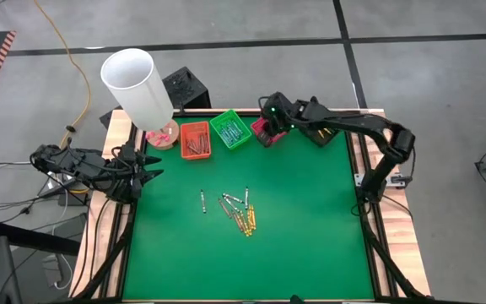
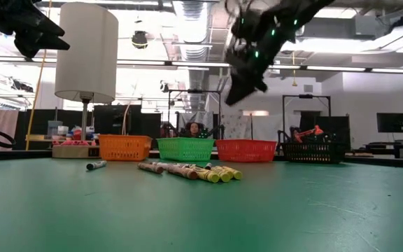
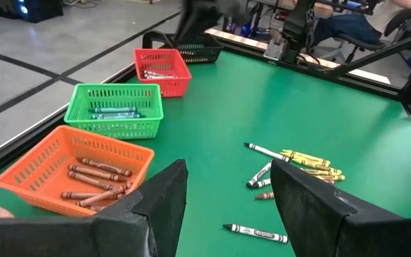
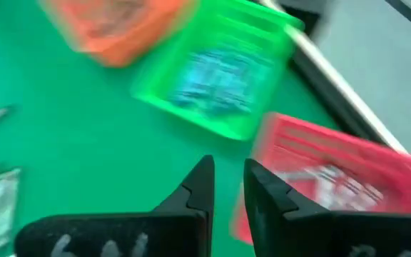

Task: Sort crayons
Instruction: Put the black crayon into the red bin

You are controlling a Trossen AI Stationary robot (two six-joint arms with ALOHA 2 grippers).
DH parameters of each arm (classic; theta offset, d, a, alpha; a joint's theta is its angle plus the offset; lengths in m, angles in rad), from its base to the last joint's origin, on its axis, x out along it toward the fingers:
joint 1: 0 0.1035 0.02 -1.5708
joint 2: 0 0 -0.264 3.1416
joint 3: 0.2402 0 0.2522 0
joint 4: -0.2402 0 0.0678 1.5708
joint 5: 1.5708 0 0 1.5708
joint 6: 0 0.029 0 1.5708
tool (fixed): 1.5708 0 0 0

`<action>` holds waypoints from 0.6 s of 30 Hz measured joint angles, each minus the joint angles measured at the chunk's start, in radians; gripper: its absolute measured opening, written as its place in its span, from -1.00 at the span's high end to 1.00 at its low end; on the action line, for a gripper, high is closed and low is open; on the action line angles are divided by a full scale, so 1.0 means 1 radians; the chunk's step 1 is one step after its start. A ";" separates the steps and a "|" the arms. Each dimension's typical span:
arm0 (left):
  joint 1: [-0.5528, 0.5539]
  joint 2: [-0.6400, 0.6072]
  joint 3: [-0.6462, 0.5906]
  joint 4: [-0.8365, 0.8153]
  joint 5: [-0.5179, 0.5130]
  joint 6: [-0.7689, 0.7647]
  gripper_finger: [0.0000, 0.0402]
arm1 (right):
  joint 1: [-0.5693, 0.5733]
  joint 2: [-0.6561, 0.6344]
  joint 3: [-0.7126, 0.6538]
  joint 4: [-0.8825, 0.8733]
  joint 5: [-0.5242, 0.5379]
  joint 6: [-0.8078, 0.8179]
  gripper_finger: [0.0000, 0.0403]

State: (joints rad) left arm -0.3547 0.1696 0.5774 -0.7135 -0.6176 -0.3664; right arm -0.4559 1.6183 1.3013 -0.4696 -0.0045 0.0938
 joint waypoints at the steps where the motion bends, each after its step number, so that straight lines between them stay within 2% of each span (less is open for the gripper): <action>1: 0.000 0.000 0.000 -0.001 0.000 0.001 0.04 | 0.025 -0.016 0.000 0.001 -0.020 -0.025 0.64; 8: 0.000 0.000 0.000 0.000 0.000 0.003 0.04 | 0.233 -0.044 0.000 0.017 -0.020 -0.196 0.64; 18: 0.000 0.000 0.000 -0.010 0.000 -0.031 0.04 | 0.421 0.089 0.001 0.088 0.161 0.116 0.64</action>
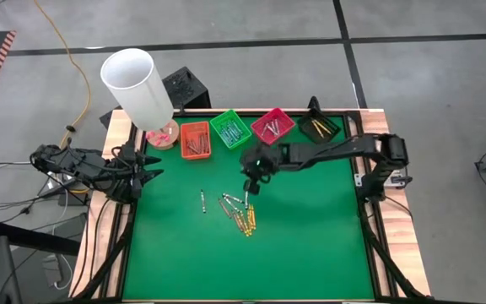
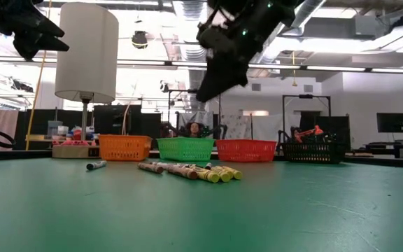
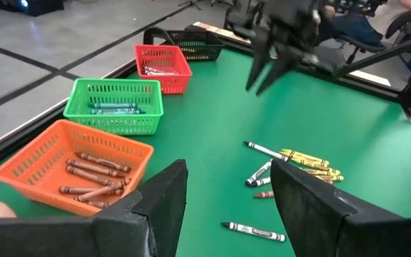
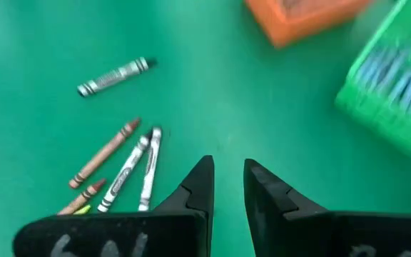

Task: Sort crayons
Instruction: Put the black crayon into the red bin

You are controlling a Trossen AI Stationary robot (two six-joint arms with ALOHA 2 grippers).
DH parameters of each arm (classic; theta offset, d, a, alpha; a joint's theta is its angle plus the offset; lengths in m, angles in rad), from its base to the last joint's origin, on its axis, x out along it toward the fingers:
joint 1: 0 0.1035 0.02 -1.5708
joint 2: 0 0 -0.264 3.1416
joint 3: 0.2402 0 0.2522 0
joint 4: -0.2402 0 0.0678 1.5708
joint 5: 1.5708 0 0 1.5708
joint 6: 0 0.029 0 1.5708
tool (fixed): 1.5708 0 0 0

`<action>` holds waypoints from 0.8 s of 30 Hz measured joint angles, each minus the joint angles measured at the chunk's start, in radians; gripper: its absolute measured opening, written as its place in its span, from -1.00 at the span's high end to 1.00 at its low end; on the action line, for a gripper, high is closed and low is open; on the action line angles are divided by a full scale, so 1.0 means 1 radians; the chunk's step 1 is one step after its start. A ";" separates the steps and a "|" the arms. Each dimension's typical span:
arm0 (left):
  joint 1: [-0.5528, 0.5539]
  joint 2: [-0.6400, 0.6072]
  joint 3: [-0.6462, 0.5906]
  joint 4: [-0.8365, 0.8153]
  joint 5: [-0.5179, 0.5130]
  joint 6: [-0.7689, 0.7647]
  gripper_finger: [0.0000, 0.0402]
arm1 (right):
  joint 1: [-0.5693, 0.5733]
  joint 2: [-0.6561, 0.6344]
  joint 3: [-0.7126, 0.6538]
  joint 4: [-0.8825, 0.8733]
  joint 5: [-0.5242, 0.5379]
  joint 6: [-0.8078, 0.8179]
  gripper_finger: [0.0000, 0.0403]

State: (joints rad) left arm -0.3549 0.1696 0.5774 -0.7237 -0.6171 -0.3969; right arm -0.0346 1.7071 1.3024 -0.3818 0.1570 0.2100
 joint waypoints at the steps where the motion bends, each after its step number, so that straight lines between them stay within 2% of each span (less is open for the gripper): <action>1: 0.000 0.000 0.000 -0.003 0.000 -0.005 0.04 | 0.014 0.018 0.000 -0.009 0.026 0.054 0.64; 5: 0.000 0.000 0.000 -0.006 0.004 -0.018 0.04 | 0.058 0.085 -0.001 -0.013 0.068 0.284 0.64; 8: 0.000 0.000 0.000 -0.006 0.008 -0.019 0.04 | 0.079 0.124 -0.001 -0.016 0.078 0.396 0.64; 14: 0.000 0.000 0.000 -0.006 0.008 -0.019 0.04 | 0.113 0.147 -0.001 -0.102 0.120 0.531 0.64; 24: 0.000 0.000 -0.027 -0.001 0.009 -0.037 0.04 | 0.163 0.158 -0.001 -0.090 0.211 0.628 0.64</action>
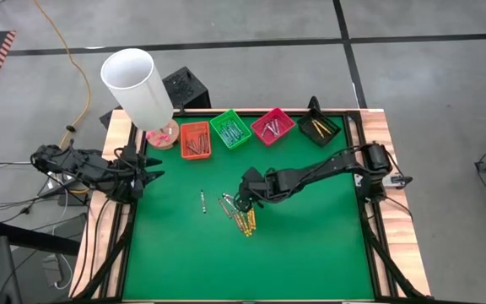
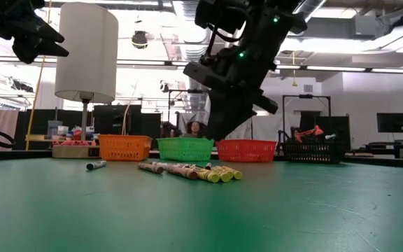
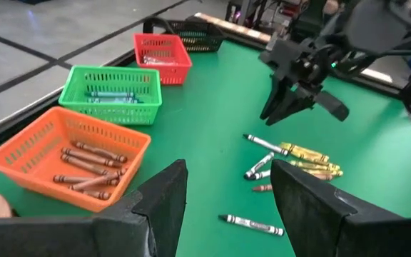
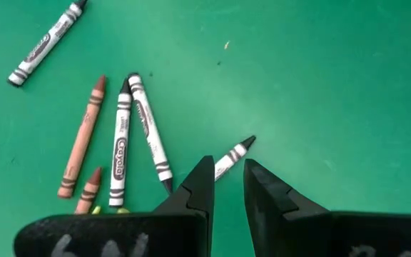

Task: Sort crayons
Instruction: Put the black crayon into the red bin

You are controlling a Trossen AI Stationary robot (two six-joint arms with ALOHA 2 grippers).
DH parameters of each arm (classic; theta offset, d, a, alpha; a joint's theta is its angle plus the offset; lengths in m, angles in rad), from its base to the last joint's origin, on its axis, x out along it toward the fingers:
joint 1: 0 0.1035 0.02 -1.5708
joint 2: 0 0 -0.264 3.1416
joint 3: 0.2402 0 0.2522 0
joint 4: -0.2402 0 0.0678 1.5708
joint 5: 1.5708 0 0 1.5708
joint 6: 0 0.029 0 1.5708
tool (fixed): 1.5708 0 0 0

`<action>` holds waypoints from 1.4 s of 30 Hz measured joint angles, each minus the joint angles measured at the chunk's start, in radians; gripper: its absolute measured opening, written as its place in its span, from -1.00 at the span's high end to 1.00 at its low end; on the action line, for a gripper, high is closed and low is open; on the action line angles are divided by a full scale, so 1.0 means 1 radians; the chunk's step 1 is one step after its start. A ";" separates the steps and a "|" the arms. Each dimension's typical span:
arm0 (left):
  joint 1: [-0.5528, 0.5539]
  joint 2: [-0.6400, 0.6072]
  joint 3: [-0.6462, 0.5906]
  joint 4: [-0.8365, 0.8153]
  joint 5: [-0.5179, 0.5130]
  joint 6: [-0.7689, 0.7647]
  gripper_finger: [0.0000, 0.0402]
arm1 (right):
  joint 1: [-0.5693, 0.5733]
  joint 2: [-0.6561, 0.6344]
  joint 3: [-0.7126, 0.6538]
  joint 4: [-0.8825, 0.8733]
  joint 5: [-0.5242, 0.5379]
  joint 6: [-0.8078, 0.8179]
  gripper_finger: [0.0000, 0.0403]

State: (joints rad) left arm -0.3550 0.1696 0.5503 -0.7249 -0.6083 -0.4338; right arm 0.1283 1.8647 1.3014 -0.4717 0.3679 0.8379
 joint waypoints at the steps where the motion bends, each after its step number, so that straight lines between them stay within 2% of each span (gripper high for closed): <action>1: 0.000 0.000 -0.002 -0.002 0.001 -0.003 0.04 | 0.004 0.002 0.000 0.001 0.001 0.002 0.64; 7: 0.000 0.000 -0.002 0.005 0.002 -0.005 0.04 | 0.006 0.023 0.001 0.015 -0.004 0.012 0.59; 16: 0.000 0.000 -0.002 0.006 0.002 -0.001 0.04 | -0.005 0.023 0.000 0.008 -0.029 0.093 0.19; 21: 0.000 0.000 -0.002 0.005 0.003 -0.001 0.04 | -0.005 0.061 -0.001 0.030 -0.028 0.131 0.14; 26: 0.000 0.000 -0.001 0.006 0.007 0.000 0.04 | -0.004 0.104 0.000 0.074 -0.036 0.146 0.18; 31: 0.000 0.000 -0.001 0.005 0.020 0.003 0.04 | 0.002 0.105 0.001 0.046 -0.015 0.188 0.25; 42: 0.000 0.000 -0.001 0.006 0.019 0.003 0.04 | 0.002 0.102 0.002 -0.040 -0.025 0.205 0.76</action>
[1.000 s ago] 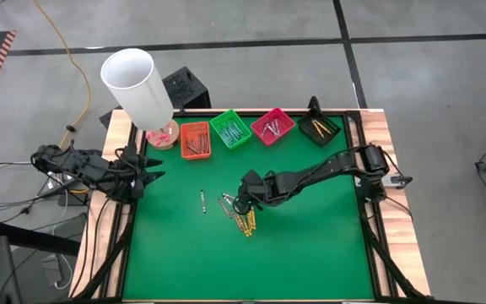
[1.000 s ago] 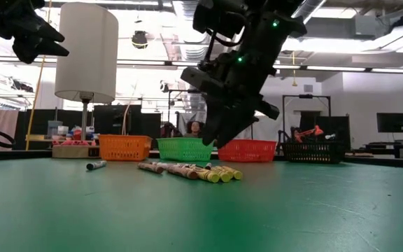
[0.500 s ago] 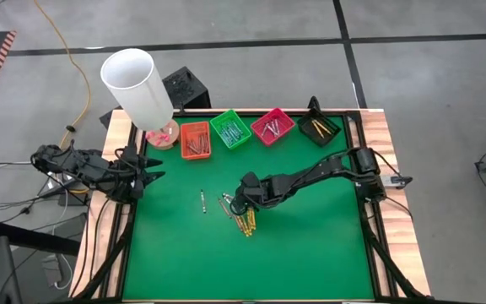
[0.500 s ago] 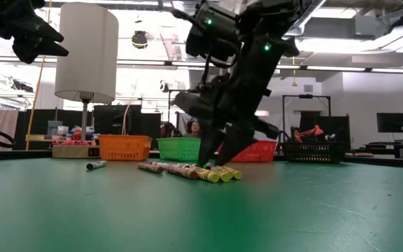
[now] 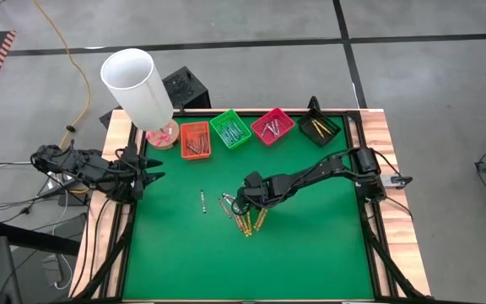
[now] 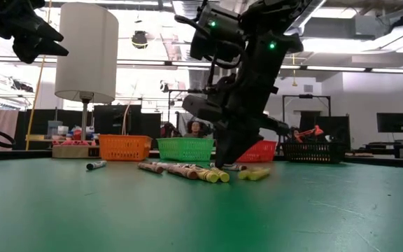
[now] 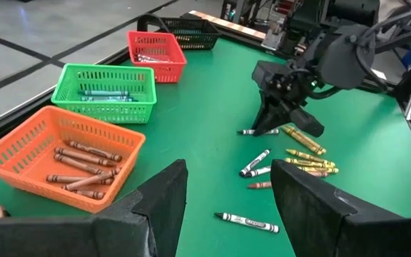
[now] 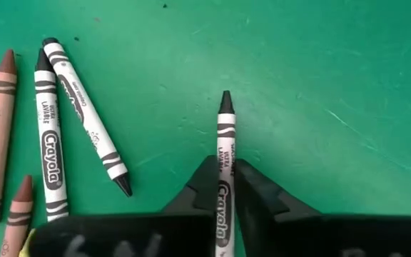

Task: Sort crayons
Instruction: Put the black crayon into the red bin

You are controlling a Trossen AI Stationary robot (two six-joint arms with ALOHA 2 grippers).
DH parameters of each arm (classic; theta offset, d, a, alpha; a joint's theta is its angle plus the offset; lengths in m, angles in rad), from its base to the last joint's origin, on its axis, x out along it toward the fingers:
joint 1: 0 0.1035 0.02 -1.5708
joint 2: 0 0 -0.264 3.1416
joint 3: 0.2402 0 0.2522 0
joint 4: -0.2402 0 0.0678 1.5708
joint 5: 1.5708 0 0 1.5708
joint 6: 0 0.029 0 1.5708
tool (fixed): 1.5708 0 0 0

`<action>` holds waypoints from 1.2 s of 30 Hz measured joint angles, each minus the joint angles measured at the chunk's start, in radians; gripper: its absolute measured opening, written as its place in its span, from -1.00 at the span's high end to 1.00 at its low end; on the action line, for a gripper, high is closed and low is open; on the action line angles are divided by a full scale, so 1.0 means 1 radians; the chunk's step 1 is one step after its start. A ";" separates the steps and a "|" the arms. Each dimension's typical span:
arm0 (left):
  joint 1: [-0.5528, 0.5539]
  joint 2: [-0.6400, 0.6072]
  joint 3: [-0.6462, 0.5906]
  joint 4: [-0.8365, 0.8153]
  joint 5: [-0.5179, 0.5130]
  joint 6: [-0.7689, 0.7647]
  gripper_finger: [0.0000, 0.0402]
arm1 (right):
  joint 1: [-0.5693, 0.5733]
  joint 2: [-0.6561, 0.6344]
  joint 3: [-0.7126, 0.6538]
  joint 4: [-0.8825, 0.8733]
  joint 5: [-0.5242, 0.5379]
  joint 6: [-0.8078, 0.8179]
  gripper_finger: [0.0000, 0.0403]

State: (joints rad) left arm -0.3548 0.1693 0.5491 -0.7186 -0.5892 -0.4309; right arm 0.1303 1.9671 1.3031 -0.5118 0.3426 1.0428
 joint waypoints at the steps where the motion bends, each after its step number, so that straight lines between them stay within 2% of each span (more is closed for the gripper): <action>1: 0.000 0.000 0.000 0.000 0.000 0.000 0.04 | 0.000 0.000 0.000 -0.001 0.002 0.000 0.80; 6: 0.000 0.000 0.000 0.000 0.000 0.000 0.04 | -0.004 -0.001 0.000 -0.001 0.002 -0.043 0.97; 13: 0.000 0.000 0.000 0.000 0.000 0.000 0.04 | -0.011 -0.029 -0.004 -0.005 0.035 -0.104 0.99; 22: 0.000 0.000 0.000 -0.001 -0.001 0.000 0.04 | -0.052 -0.170 -0.003 -0.111 0.140 -0.182 0.99; 27: 0.000 0.000 0.000 -0.001 -0.001 0.000 0.04 | -0.136 -0.263 -0.003 -0.202 0.161 -0.239 0.99; 36: 0.000 0.000 0.000 -0.001 -0.001 0.000 0.04 | -0.321 -0.311 -0.002 -0.156 0.163 -0.394 0.99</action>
State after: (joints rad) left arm -0.3550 0.1693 0.5491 -0.7197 -0.5903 -0.4305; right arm -0.1908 1.6558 1.3006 -0.6681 0.5060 0.6489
